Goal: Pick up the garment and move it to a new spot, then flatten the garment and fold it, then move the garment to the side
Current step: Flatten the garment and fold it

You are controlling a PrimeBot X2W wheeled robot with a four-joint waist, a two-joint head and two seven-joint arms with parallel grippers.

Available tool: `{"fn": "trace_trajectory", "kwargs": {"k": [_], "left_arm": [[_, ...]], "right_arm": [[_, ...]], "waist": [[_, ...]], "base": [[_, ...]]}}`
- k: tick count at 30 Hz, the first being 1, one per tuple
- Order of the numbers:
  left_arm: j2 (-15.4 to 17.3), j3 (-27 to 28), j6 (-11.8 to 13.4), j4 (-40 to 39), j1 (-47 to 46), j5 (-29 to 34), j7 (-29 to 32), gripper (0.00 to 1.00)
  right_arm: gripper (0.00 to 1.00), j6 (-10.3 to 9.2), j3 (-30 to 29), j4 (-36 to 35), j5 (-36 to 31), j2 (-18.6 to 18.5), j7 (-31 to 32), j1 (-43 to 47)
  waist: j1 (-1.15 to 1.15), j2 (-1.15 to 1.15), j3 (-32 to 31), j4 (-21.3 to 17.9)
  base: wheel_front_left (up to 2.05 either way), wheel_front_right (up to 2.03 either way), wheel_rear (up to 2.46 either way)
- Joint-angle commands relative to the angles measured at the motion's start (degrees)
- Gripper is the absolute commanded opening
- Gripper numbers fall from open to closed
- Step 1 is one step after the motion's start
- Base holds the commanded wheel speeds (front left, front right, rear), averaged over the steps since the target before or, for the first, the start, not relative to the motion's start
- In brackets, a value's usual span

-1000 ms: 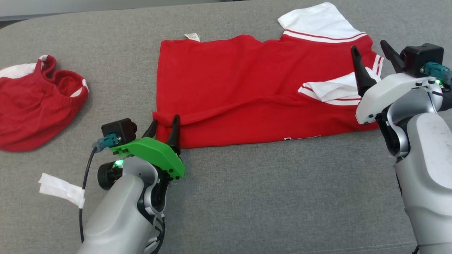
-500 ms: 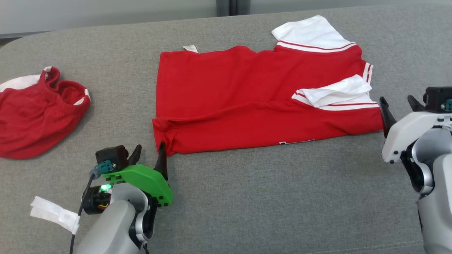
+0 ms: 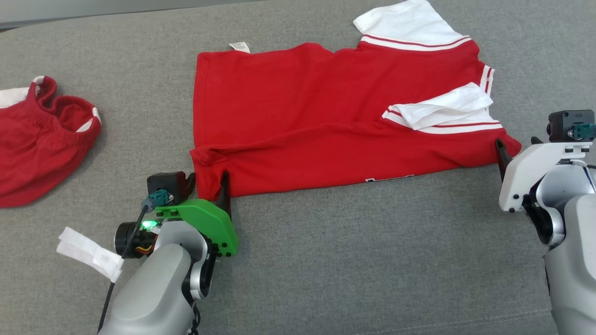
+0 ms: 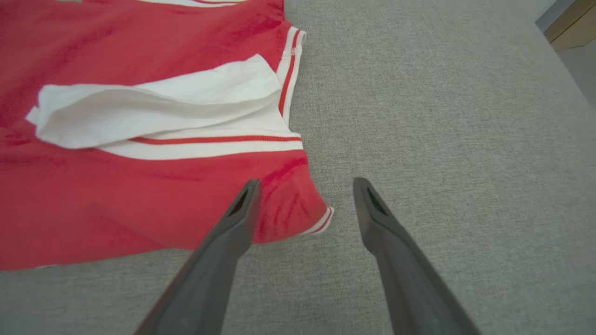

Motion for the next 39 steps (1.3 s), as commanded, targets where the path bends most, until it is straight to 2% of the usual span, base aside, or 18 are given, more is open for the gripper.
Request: {"fn": "trace_trajectory", "kwargs": {"k": [1, 9, 18, 25, 26, 27, 28, 39], "left_arm": [[-0.08, -0.19, 0.36, 0.69, -1.17, 0.83, 0.34, 1.0], [0.07, 0.4, 0.57, 3.06, -0.36, -0.62, 0.66, 1.0], [1.18, 1.13, -0.05, 2.64, 1.05, -2.92, 2.94, 1.0], [0.53, 0.22, -0.65, 2.64, 1.2, -3.74, 5.33, 1.0], [0.49, 0.02, -0.85, 2.71, 1.41, -3.92, 5.72, 0.7], [0.47, -0.07, -0.97, 2.74, 1.63, -4.14, 5.93, 0.26], [0.45, -0.07, -1.28, 2.67, 1.88, -4.29, 5.82, 0.0], [0.96, -0.14, -2.45, -0.06, 8.56, -6.98, 5.94, 0.0]], "right_arm": [[1.0, -0.08, -0.1, 1.0, -0.92, 0.07, -0.09, -1.28], [1.0, -0.09, -0.22, 4.24, -2.24, -0.11, 3.34, -3.3], [1.0, -0.09, 0.73, 0.91, -1.8, -1.3, 9.81, -2.08], [1.0, -0.09, 3.07, 1.22, 0.01, -2.9, 12.88, -3.15], [0.88, -0.09, 3.57, 1.15, 0.47, -3.11, 12.74, -3.04], [0.45, -0.09, 3.81, 0.92, 0.72, -3.29, 12.35, -2.87], [0.0, -0.09, 4.24, 0.57, 1.0, -3.62, 12.01, -2.45], [0.0, -0.09, 2.15, -4.48, 2.44, -3.96, 5.68, 6.09]], "waist": [[0.0, 0.0, 0.97, 0.24], [0.0, 0.0, 1.15, 1.21], [0.0, 0.0, 1.02, 1.54], [0.0, 0.0, 2.03, 1.7], [0.0, 0.0, 2.06, 1.76], [0.0, 0.0, 2.05, 1.8], [0.0, 0.0, 1.97, 1.85], [0.0, 0.0, -2.15, 1.64]], "base": [[0.0, 0.0, 0.0], [0.0, 0.0, 0.0], [0.0, 0.0, 0.0], [0.0, 0.0, 0.0], [0.0, 0.0, 0.0], [0.0, 0.0, 0.0], [0.0, 0.0, 0.0], [0.0, 0.0, 0.0]]}}
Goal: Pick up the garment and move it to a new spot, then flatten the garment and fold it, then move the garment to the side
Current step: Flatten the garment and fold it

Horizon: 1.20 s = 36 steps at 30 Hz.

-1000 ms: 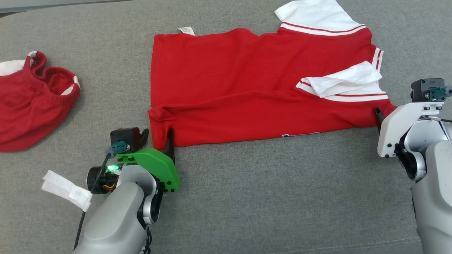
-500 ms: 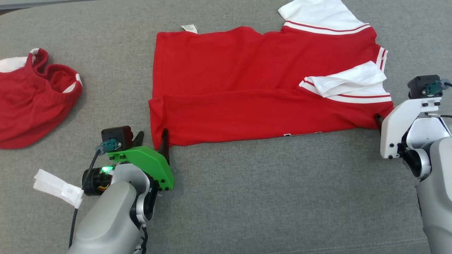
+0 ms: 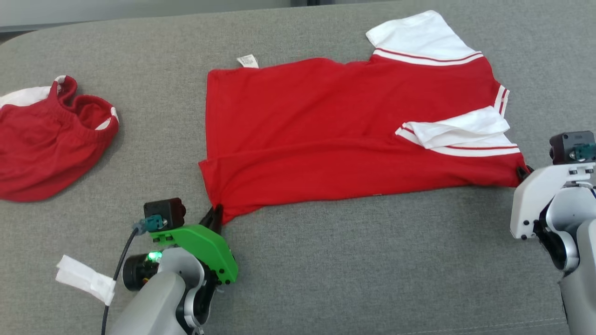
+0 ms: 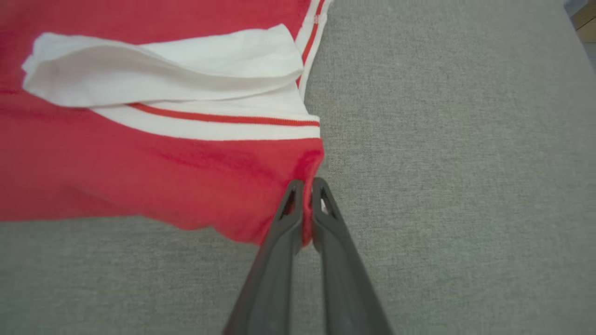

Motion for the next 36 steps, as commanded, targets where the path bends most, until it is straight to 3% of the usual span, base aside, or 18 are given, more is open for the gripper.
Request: {"fn": "trace_trajectory", "kwargs": {"k": [1, 15, 16, 17, 18, 26, 31, 36], "left_arm": [[0.54, -0.7, -0.09, 0.67, 4.07, -1.09, 1.38, 0.0], [6.18, -1.16, 4.43, -12.58, 16.73, -3.04, 5.21, 0.0], [6.61, -1.15, 4.72, -13.62, 17.36, -3.06, 5.39, 0.38], [7.14, -1.24, 5.01, -14.81, 17.96, -2.83, 5.32, 1.0], [7.45, -1.24, 5.34, -15.86, 18.46, -2.75, 5.47, 1.0], [10.14, -0.03, 6.9, -21.24, 18.89, -3.59, 7.41, 1.0], [12.22, 1.17, 6.45, -22.14, 13.6, -3.07, 9.73, 1.0], [11.36, 1.55, 5.39, -19.35, 5.27, -3.82, 13.75, 1.0]], "right_arm": [[0.0, -0.11, -0.46, -0.86, 0.4, 0.11, -1.11, 1.77], [0.0, -0.11, -2.85, -6.9, 1.9, 2.37, -1.63, 14.95], [0.39, -0.11, -2.99, -6.9, 1.91, 2.43, -1.19, 15.35], [0.95, -0.11, -3.33, -7.11, 2.01, 2.63, -0.95, 15.64], [1.0, -0.1, -3.48, -7.35, 1.93, 2.84, -0.78, 15.86], [1.0, -0.1, -4.1, -11.3, 2.03, 2.09, 2.62, 13.74], [1.0, -0.1, -1.24, -13.29, 2.62, -1.24, 4.83, 7.17], [1.0, -0.1, 2.68, -9.68, 4.87, -3.67, 7.25, -2.8]], "waist": [[0.0, 0.0, -1.48, -0.23], [0.0, 0.0, -7.15, -0.6], [0.0, 0.0, -7.34, -0.61], [0.0, 0.0, -7.57, -0.61], [0.0, 0.0, -7.72, -0.61], [0.0, 0.0, -8.44, -0.35], [0.0, 0.0, -7.63, -0.35], [0.0, 0.0, -5.22, -0.31]], "base": [[0.0, 0.0, 0.0], [0.0, 0.0, 0.0], [0.0, 0.0, 0.0], [0.0, 0.0, 0.0], [0.0, 0.0, 0.0], [0.0, 0.0, 0.0], [0.0, 0.0, 0.0], [0.0, 0.0, 0.0]]}}
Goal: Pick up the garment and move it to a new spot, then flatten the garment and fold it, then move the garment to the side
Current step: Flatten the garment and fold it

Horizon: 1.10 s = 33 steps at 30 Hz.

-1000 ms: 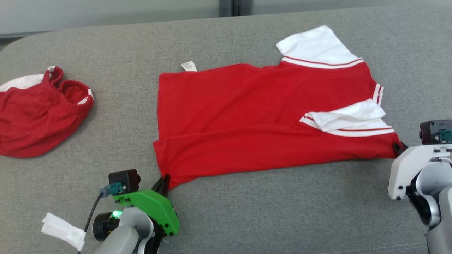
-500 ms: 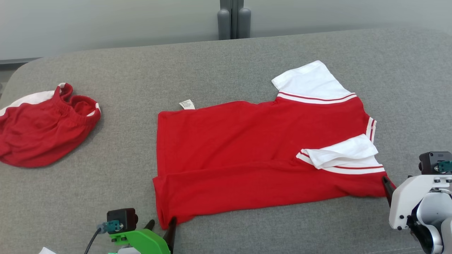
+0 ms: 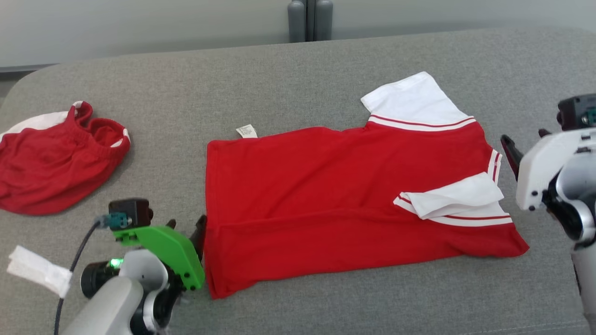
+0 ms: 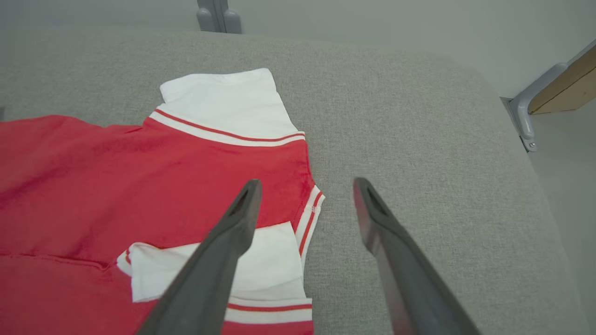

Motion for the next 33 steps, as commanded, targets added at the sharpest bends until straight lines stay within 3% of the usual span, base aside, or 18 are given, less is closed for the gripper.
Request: {"fn": "trace_trajectory", "kwargs": {"k": [1, 16, 28, 29, 30, 31, 33], "left_arm": [[-0.55, 0.29, -0.48, 1.17, -3.08, -0.58, 0.93, 1.0], [-5.71, -1.37, -4.39, 20.09, -28.37, 2.59, 5.48, 1.0], [-8.37, -4.14, -6.85, 28.65, -33.68, 4.54, 4.78, 1.0], [-8.72, -4.67, -7.15, 29.25, -33.61, 4.53, 5.57, 0.84], [-9.05, -5.02, -7.41, 29.56, -33.61, 4.5, 5.9, 0.58], [-9.44, -5.22, -7.56, 29.89, -33.65, 4.45, 5.79, 0.0], [-10.11, -5.8, -8.06, 30.55, -33.44, 4.3, 6.43, 0.0]], "right_arm": [[1.0, -0.09, 1.01, 1.63, 0.65, -0.77, 0.4, -3.0], [1.0, -0.09, 17.71, 24.57, 4.64, -2.78, -5.99, -32.86], [1.0, -0.09, 23.97, 33.75, 7.66, -3.69, -11.04, -40.39], [1.0, -0.09, 24.35, 34.35, 7.92, -3.83, -11.36, -40.69], [1.0, -0.09, 24.59, 34.77, 8.11, -3.98, -11.43, -40.98], [1.0, -0.09, 24.92, 35.16, 8.32, -4.21, -11.51, -41.37], [1.0, -0.09, 25.54, 35.83, 8.56, -4.81, -11.45, -42.28]], "waist": [[0.0, 0.0, 1.62, 0.01], [0.0, 0.0, 13.59, -1.61], [0.0, 0.0, 15.39, -1.11], [0.0, 0.0, 15.53, -0.95], [0.0, 0.0, 15.66, -0.79], [0.0, 0.0, 15.85, -0.57], [0.0, 0.0, 16.3, -0.03]], "base": [[0.0, 0.0, 0.0], [0.0, 0.0, 0.0], [0.0, 0.0, 0.0], [0.0, 0.0, 0.0], [0.0, 0.0, 0.0], [0.0, 0.0, 0.0], [0.0, 0.0, 0.0]]}}
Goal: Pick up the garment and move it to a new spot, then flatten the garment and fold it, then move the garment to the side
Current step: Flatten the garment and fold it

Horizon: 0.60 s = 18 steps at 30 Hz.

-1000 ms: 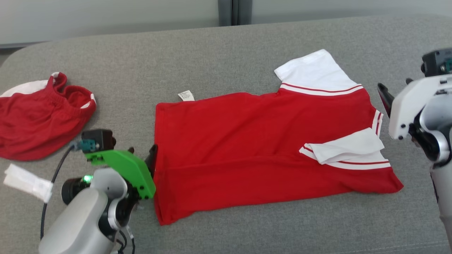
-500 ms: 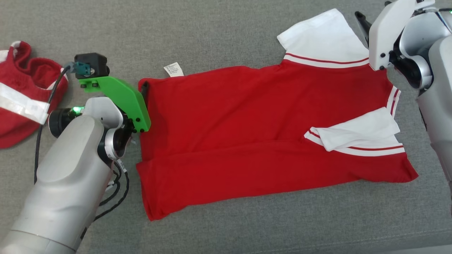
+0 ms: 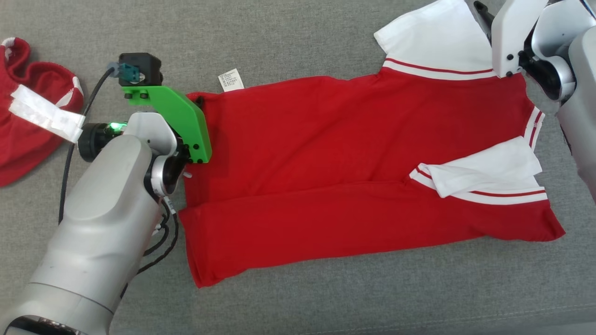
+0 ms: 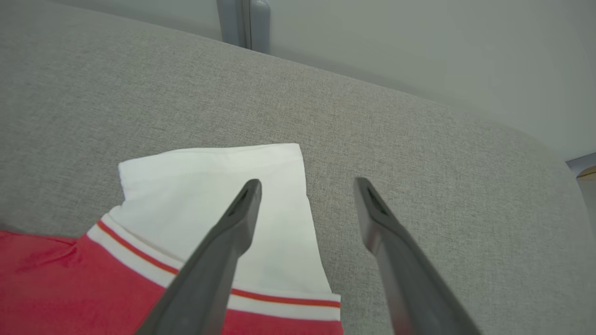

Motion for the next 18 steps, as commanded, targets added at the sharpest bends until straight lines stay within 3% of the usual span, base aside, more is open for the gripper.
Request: {"fn": "trace_trajectory", "kwargs": {"k": [1, 11, 18], "left_arm": [[-0.95, -0.9, -0.38, 1.22, 1.17, -0.34, 0.73, 0.0], [-4.28, -1.72, -1.79, -0.29, 1.17, 0.22, -4.16, 0.0], [-5.94, -2.79, -2.41, -1.56, 1.67, 0.44, -6.07, 0.0]], "right_arm": [[1.0, -0.09, 0.33, 0.51, 0.42, -0.68, -0.16, -1.18], [1.0, -0.09, 1.83, 5.55, 0.98, -5.53, 0.07, -5.74], [1.0, -0.09, 6.1, 6.76, 2.74, -7.92, 7.77, -8.74]], "waist": [[0.0, 0.0, 0.65, 0.77], [0.0, 0.0, 4.81, 5.72], [0.0, 0.0, 6.53, 8.42]], "base": [[0.0, 0.0, 0.0], [0.0, 0.0, 0.0], [0.0, 0.0, 0.0]]}}
